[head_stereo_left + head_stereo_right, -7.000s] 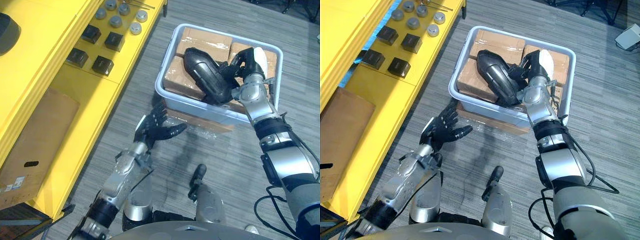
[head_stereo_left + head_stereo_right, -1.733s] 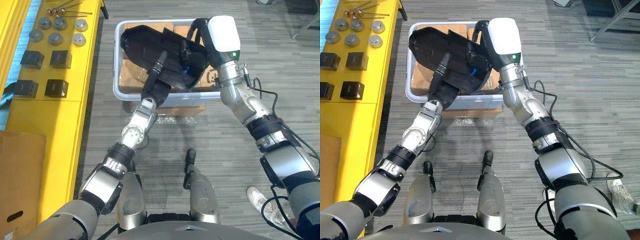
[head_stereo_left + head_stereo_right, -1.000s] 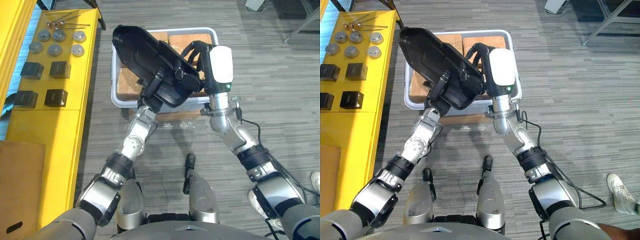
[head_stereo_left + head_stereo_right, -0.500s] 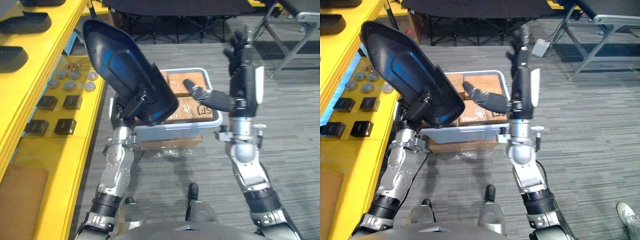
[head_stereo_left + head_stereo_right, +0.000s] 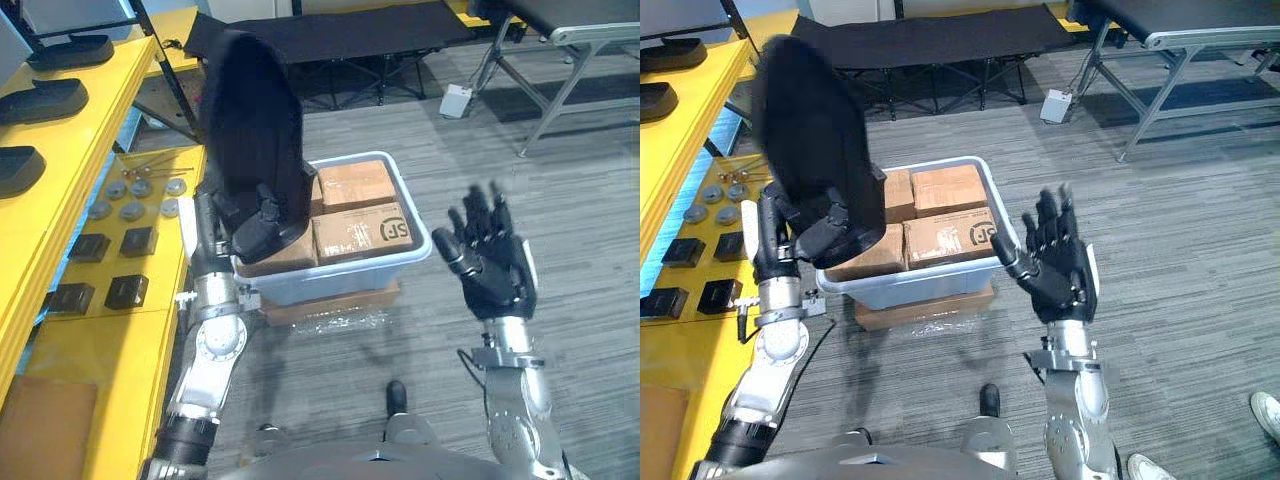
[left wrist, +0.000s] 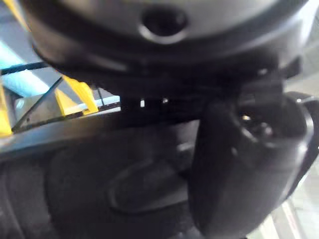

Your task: Walk over and take three plastic housings, then place them on the shelf

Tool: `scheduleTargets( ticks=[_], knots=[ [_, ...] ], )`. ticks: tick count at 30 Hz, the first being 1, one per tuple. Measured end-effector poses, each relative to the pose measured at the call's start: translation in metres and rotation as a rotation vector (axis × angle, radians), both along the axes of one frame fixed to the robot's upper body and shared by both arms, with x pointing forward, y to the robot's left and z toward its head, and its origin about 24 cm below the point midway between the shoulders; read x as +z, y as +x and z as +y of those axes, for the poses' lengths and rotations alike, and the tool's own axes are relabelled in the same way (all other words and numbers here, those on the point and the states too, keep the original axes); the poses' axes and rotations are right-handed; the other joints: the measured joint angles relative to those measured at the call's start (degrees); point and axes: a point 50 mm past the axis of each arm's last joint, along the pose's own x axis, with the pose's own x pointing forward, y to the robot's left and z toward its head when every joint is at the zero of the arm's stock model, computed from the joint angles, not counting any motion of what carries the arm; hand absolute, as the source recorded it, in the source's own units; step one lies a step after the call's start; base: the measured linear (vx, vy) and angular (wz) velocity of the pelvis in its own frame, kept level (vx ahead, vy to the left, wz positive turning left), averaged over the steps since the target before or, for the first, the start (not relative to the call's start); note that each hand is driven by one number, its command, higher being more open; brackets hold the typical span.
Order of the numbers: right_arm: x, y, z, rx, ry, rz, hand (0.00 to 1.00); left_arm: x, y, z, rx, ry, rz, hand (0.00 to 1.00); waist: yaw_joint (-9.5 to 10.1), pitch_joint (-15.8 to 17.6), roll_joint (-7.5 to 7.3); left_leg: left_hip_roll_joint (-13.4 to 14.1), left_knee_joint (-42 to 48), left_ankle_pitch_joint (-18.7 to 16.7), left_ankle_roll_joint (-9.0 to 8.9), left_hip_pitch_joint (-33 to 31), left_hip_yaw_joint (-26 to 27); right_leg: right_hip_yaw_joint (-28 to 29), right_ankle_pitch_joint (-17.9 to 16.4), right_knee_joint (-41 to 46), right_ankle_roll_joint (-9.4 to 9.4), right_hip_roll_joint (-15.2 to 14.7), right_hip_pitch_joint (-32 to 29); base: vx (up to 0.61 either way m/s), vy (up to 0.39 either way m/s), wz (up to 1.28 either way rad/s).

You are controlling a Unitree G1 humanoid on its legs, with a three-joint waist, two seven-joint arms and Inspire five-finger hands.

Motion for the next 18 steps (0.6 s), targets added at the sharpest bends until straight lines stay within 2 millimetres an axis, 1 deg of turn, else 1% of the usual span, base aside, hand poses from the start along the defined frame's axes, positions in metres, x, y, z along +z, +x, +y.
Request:
scheduleTargets(
  ticks=[3, 6, 7, 8, 11, 13, 14, 15, 16, 17, 18],
  knots=[
    [-0.024, -0.005, 0.004, -0.003, 0.028, 0.139, 1.0, 0.005, -0.013, 0.006, 0.017, -0.088, -0.024, 0.0, 0.59, -0.1, 0.03, -0.1, 0.0, 0.0, 0.06, -0.3, -0.8, -0.9, 0.0, 0.0, -0.02, -0.1, 0.3, 0.01, 0.015, 0.12],
    [-0.027, -0.003, 0.01, 0.017, -0.005, 0.17, 1.0, 0.011, -0.023, 0.015, 0.058, -0.111, -0.049, 0.0, 1.77, -0.2, 0.13, -0.2, 0.1, 0.3, 0.35, -1.3, -3.3, -3.5, -0.3, -0.1, -0.01, -0.4, 1.5, -0.02, 0.001, 0.45],
    [-0.024, 0.002, 0.015, 0.038, -0.006, 0.161, 1.0, 0.014, -0.029, 0.023, 0.095, -0.115, -0.065, 0.0, 2.53, -0.3, 0.18, -0.3, 0.1, 0.5, 0.6, -1.8, -5.5, -5.5, -0.6, -0.1, -0.02, -0.6, 2.4, -0.03, -0.009, 0.66],
    [-0.024, 0.004, 0.017, 0.041, -0.018, 0.159, 1.0, 0.015, -0.031, 0.025, 0.107, -0.119, -0.069, 0.0, 3.14, -0.4, 0.28, -0.4, 0.1, 0.6, 0.67, -2.1, -6.3, -6.2, -0.7, -0.1, -0.02, -0.6, 2.7, -0.02, -0.01, 0.69],
    [-0.02, 0.017, 0.029, 0.091, -0.074, 0.146, 1.0, 0.018, -0.047, 0.043, 0.198, -0.123, -0.081, 0.0, 5.39, -0.9, 0.48, -1.3, -0.1, 1.4, 1.12, -3.2, -10.5, -10.5, -1.5, -0.1, 0.33, -1.3, 4.8, -0.02, -0.002, 0.69],
    [-0.02, 0.028, 0.041, 0.12, -0.097, 0.15, 1.0, 0.017, -0.064, 0.057, 0.287, -0.116, -0.073, 0.0, 7.78, -2.4, 0.45, -2.2, -0.5, 2.2, 1.32, -4.7, -13.8, -13.9, -2.0, -0.1, 0.61, -2.0, 5.7, -0.02, 0.01, 0.89],
    [-0.02, 0.036, 0.045, 0.13, -0.117, 0.153, 1.0, 0.017, -0.074, 0.066, 0.342, -0.108, -0.066, 0.0, 9.31, -3.1, 0.32, -2.7, -0.9, 2.8, 1.43, -5.4, -15.7, -15.7, -2.2, -0.1, 0.83, -2.2, 6.2, 0.01, 0.007, 0.74],
    [-0.021, 0.039, 0.048, 0.137, -0.122, 0.156, 1.0, 0.017, -0.079, 0.07, 0.369, -0.104, -0.063, 0.0, 10.01, -3.3, 0.25, -2.9, -1.0, 3.0, 1.43, -5.5, -16.5, -16.4, -2.4, -0.1, 0.95, -2.3, 6.6, 0.0, 0.003, 0.88],
    [-0.021, 0.047, 0.055, 0.151, -0.129, 0.159, 1.0, 0.015, -0.09, 0.081, 0.433, -0.112, -0.06, 0.0, 12.16, -3.6, 0.12, -3.4, -0.9, 3.3, 1.4, -6.1, -18.9, -18.7, -2.8, -0.1, 1.12, -2.4, 7.6, 0.0, 0.0, 0.69],
    [-0.02, 0.05, 0.057, 0.16, -0.133, 0.157, 1.0, 0.014, -0.094, 0.084, 0.456, -0.121, -0.059, 0.0, 13.12, -3.7, 0.03, -3.5, -1.0, 3.4, 1.38, -6.2, -19.6, -19.4, -3.0, -0.1, 1.14, -2.5, 7.8, -0.01, 0.002, 0.8],
    [-0.018, 0.055, 0.063, 0.178, -0.143, 0.152, 1.0, 0.012, -0.103, 0.092, 0.508, -0.135, -0.051, 0.0, 14.56, -3.7, -0.12, -4.0, -1.2, 3.7, 1.39, -6.3, -21.1, -21.0, -3.6, -0.1, 1.54, -2.7, 8.7, 0.0, 0.002, 0.64]
  ],
)
